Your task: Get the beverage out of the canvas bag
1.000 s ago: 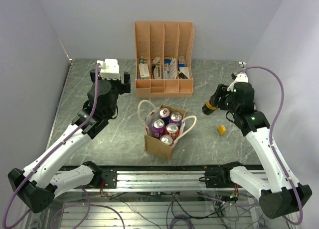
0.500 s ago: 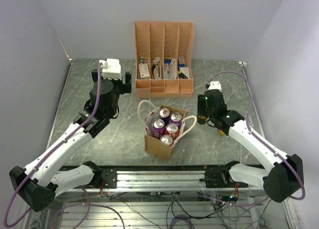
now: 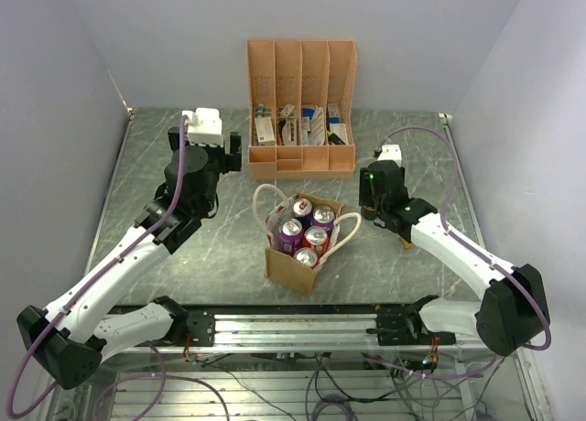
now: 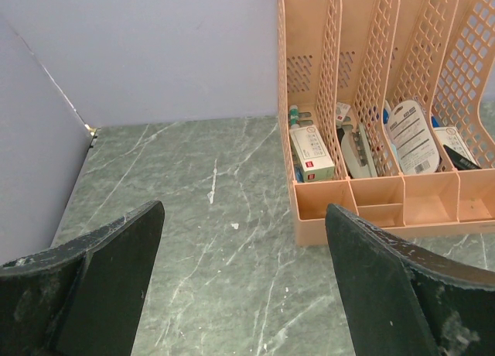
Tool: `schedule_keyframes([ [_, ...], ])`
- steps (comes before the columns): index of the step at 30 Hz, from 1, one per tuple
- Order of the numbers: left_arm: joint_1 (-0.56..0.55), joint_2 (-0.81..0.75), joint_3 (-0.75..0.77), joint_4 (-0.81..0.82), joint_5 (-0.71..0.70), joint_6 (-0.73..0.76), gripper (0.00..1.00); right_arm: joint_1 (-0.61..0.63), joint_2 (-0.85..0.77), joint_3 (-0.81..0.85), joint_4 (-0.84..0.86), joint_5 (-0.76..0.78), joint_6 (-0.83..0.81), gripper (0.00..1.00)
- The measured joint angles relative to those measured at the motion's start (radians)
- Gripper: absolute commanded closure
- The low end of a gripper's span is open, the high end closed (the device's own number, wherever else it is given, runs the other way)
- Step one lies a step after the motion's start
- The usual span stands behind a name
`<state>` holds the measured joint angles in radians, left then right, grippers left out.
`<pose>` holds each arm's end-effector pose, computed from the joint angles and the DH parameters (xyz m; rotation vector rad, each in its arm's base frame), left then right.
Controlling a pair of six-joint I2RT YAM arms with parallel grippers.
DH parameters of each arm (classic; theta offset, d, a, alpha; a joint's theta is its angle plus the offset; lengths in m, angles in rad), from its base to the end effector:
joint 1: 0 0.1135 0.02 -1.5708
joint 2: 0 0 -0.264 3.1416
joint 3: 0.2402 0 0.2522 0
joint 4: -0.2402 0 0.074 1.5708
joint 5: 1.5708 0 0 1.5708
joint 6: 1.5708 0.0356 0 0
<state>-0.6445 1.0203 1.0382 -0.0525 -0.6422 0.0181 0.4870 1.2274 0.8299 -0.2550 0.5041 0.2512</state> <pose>0.1952 -0.1201 0.3993 0.0327 1.5982 0.0286 0.2411 0.1082 0.2587 0.0187 2.1341 -0.1309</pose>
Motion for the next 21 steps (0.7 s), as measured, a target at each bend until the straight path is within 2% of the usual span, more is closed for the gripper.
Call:
schedule_keyframes([
  [15,0.0,-0.001,0.0,0.0,0.0,0.0,0.04,-0.019,0.018,-0.055,0.052,0.006,0.011,1.0],
  [21,0.0,-0.002,0.0,0.0,0.0,0.0,0.04,-0.026,0.025,-0.066,0.083,0.008,0.02,0.73],
])
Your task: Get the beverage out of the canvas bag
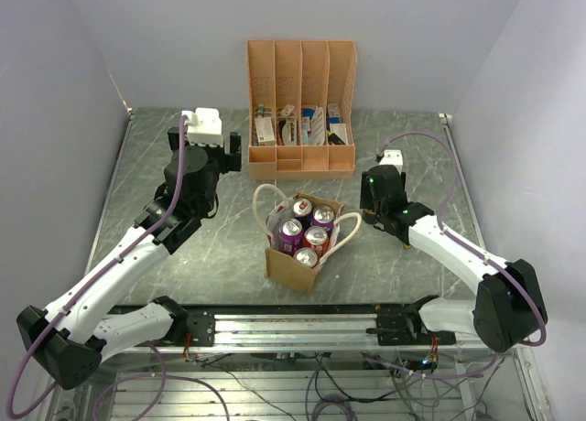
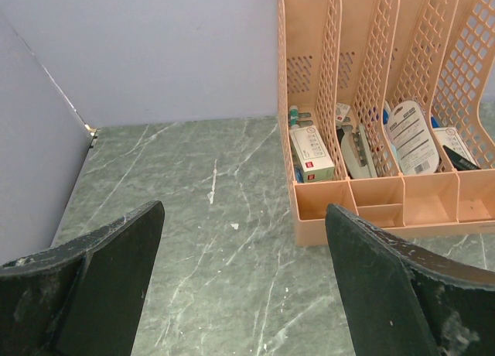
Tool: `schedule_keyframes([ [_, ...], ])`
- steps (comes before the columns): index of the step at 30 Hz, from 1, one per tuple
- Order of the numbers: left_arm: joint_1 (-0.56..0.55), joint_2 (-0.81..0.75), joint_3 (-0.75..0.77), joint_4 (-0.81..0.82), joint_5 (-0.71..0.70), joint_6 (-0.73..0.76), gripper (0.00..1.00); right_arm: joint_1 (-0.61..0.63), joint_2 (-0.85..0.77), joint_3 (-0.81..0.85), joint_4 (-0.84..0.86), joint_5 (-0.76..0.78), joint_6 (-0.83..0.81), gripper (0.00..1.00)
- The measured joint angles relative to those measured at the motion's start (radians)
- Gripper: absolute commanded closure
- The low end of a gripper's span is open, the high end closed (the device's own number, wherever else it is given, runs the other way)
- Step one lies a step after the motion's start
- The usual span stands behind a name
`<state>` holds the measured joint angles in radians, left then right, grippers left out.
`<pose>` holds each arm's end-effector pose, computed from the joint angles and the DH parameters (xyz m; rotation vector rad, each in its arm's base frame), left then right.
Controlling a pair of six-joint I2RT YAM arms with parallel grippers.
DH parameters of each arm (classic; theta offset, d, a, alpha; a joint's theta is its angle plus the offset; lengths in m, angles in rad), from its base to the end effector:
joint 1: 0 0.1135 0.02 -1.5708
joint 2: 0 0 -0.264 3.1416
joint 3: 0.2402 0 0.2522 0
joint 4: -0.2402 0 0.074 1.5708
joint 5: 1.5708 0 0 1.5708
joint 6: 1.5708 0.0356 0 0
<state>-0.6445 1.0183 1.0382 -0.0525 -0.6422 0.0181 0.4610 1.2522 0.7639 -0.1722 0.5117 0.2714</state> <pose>0.1948 -0.1197 0.3997 0.0317 1.5966 0.0277 0.2449 0.1022 0.2378 0.0696 2.1376 -0.1464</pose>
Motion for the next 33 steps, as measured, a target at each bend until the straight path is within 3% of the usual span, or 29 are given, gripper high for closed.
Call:
schedule_keyframes([
  [6,0.0,0.0,0.0,0.0,0.0,0.0,0.04,-0.001,0.0,-0.003,0.006,0.001,0.005,0.46],
  [11,0.0,0.0,0.0,0.0,0.0,0.0,0.05,-0.001,-0.014,-0.003,-0.016,-0.001,0.009,0.34],
  [22,0.0,0.0,0.0,0.0,0.0,-0.001,0.05,-0.002,-0.191,0.027,-0.1,-0.012,0.02,0.28],
  [33,0.0,0.0,0.0,-0.001,0.001,-0.008,0.05,-0.001,-0.292,0.116,-0.177,-0.17,0.006,0.28],
])
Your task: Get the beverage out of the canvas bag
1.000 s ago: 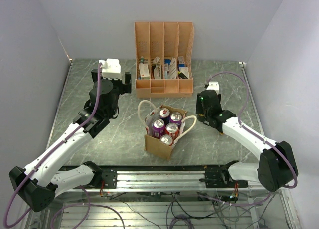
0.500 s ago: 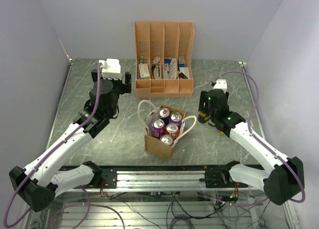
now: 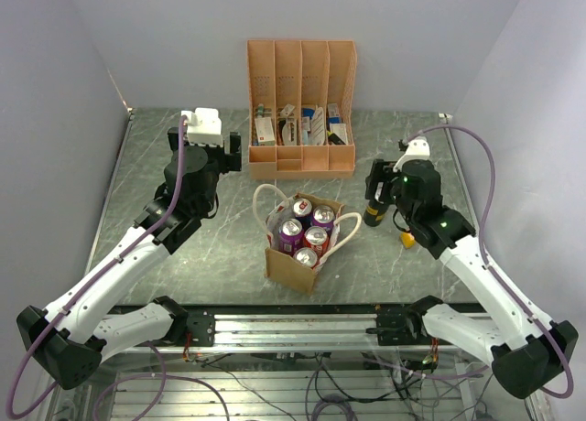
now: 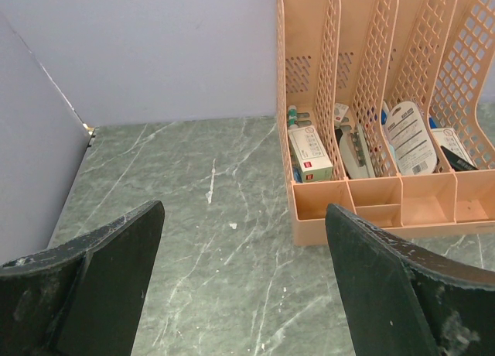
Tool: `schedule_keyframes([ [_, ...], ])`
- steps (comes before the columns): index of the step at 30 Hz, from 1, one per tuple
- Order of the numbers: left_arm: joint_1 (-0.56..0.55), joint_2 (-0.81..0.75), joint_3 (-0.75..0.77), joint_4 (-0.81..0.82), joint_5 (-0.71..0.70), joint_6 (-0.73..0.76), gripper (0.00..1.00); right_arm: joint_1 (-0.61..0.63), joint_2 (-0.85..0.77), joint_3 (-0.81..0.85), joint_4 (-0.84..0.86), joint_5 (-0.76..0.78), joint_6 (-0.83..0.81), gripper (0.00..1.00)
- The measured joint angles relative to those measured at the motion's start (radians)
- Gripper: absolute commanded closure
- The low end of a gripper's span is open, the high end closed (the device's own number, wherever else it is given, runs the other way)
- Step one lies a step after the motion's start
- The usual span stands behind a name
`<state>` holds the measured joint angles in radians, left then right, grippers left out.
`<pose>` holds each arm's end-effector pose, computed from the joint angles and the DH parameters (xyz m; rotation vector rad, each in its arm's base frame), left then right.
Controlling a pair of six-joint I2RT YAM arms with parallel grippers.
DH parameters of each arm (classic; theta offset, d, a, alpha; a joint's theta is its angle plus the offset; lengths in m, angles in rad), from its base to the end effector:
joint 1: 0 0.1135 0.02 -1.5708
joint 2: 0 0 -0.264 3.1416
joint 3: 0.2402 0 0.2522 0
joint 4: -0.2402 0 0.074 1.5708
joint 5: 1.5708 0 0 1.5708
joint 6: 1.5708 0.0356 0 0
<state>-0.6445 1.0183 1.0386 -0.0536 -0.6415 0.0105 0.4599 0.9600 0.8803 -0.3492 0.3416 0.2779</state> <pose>0.1947 -0.1197 0.3998 0.0265 1.5973 0.0215 0.1983 0.0849 0.3253 0.0382 1.9757 0.1389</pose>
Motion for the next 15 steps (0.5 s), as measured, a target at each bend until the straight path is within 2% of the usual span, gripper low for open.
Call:
schedule_keyframes([
  [8,0.0,0.0,0.0,0.0,0.0,0.0,0.05,0.024,0.018,0.07,-0.005,-0.138,-0.002,0.27],
  [15,0.0,0.0,0.0,0.0,0.0,0.0,0.04,0.201,0.127,0.154,-0.021,-0.182,0.002,0.26],
])
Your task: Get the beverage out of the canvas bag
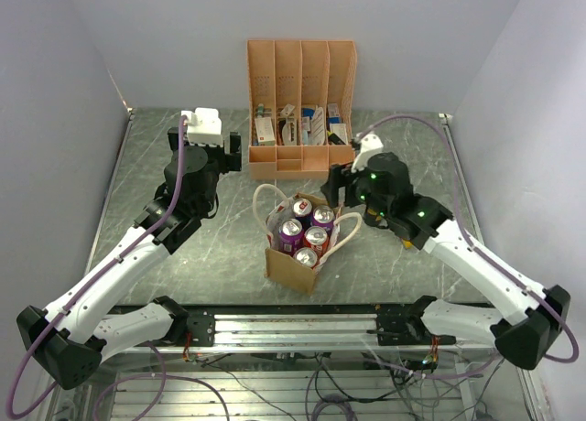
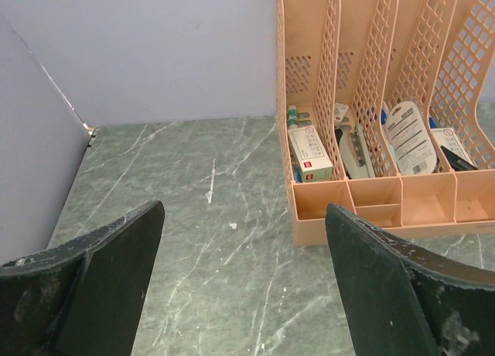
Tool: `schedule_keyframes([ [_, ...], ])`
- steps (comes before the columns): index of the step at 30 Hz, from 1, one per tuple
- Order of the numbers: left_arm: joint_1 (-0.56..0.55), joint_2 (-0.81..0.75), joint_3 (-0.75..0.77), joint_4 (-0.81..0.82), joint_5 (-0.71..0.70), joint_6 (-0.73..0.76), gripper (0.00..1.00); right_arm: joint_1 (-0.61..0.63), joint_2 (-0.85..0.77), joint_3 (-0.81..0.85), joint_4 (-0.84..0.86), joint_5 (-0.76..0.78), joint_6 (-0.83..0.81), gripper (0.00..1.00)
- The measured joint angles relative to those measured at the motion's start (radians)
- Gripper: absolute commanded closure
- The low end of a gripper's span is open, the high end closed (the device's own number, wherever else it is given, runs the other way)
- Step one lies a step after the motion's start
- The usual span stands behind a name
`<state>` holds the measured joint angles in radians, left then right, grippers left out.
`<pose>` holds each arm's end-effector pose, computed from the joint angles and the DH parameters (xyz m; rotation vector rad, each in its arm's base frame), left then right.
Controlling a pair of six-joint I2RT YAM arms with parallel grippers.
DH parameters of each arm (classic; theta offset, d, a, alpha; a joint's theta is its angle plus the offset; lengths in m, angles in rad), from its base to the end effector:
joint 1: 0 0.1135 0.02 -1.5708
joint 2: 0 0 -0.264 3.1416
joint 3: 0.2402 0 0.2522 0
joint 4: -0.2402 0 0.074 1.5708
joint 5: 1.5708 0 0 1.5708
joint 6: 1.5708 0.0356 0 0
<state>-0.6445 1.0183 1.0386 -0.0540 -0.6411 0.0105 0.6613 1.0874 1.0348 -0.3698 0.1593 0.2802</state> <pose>0.1947 -0.1197 0.3997 0.0270 1.5976 0.0214 0.1965 0.1458 0.3495 -0.2792 1.9961 0.4474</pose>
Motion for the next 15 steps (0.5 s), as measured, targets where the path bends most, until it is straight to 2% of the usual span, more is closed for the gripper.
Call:
schedule_keyframes([
  [8,0.0,0.001,0.0,0.0,0.0,0.0,0.04,0.177,0.204,0.073,-0.012,0.06,0.023,0.26],
  [15,0.0,0.006,0.0,-0.003,0.006,0.0,0.04,0.239,0.344,0.113,-0.049,0.14,0.04,0.28],
])
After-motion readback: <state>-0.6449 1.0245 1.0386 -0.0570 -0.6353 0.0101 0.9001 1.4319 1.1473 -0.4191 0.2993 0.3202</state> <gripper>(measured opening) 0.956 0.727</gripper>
